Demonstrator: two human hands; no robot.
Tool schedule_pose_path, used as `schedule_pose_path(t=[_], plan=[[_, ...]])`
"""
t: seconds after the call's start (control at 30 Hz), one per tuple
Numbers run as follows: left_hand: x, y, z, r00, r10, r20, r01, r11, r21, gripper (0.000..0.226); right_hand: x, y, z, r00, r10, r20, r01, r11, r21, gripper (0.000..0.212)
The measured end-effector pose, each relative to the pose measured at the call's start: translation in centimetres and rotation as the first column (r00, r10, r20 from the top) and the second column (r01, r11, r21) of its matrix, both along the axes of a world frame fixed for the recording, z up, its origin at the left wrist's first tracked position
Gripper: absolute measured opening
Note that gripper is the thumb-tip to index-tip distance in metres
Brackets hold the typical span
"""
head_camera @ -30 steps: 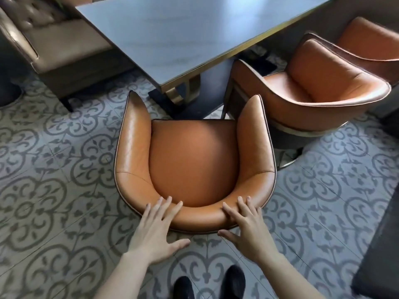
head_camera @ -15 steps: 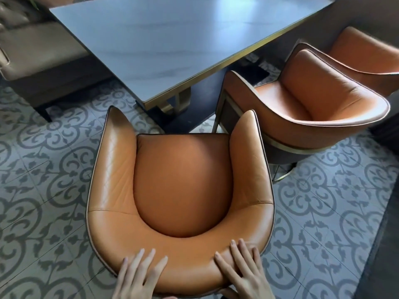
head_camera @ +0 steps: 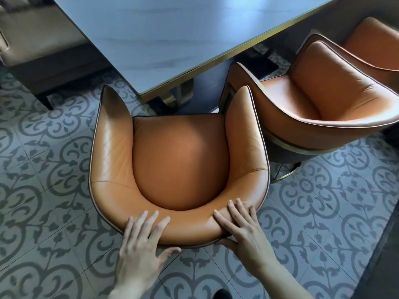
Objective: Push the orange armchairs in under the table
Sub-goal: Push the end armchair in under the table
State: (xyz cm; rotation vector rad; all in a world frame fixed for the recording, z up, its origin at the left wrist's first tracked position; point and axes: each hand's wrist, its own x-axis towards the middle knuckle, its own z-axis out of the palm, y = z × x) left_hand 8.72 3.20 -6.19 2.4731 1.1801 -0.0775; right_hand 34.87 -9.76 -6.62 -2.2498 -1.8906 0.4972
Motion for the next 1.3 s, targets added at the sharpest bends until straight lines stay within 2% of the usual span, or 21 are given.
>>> schedule_pose_path(t=[0.17, 0.33, 0.57, 0.83, 1.03, 1.17, 1.3], plan=[[0.8, 2.0, 0.0, 0.999, 0.033, -0.019, -0.033, 0.999, -0.023, 0.076, 0.9, 2.6, 0.0, 1.000, -0.010, -0.009, 0.010, 1.000, 0.016, 0.082], [1.6, 3.8, -0.8, 0.999, 0.036, -0.013, -0.036, 0.998, 0.049, 0.078, 2.0, 4.6, 0.2, 0.999, -0.023, -0.031, 0.024, 0.998, 0.049, 0.063], [3.6, 7.2, -1.0, 0.998, 0.055, 0.001, -0.055, 0.994, 0.099, 0.077, 4.6, 8.9, -0.3, 1.000, 0.027, 0.003, -0.027, 0.998, 0.050, 0.064], [5.0, 10.7, -0.8, 0.996, 0.080, -0.031, -0.076, 0.991, 0.107, 0.080, 6.2, 13.0, -0.6, 0.999, 0.053, 0.013, -0.053, 0.998, 0.023, 0.060], [6.0, 12.8, -1.2, 0.994, 0.084, -0.069, -0.075, 0.990, 0.121, 0.085, 7.4, 15.9, 0.0, 0.997, 0.075, 0.029, -0.072, 0.993, -0.092, 0.064], [6.0, 12.8, -0.8, 0.992, 0.081, -0.097, -0.073, 0.994, 0.082, 0.084, 6.7, 15.6, 1.2, 0.998, 0.034, 0.046, -0.027, 0.989, -0.145, 0.069], [6.3, 13.2, 0.4, 0.987, 0.089, -0.134, -0.095, 0.995, -0.041, 0.082, 5.3, 14.9, 3.9, 0.999, -0.001, 0.040, 0.009, 0.981, -0.194, 0.068]])
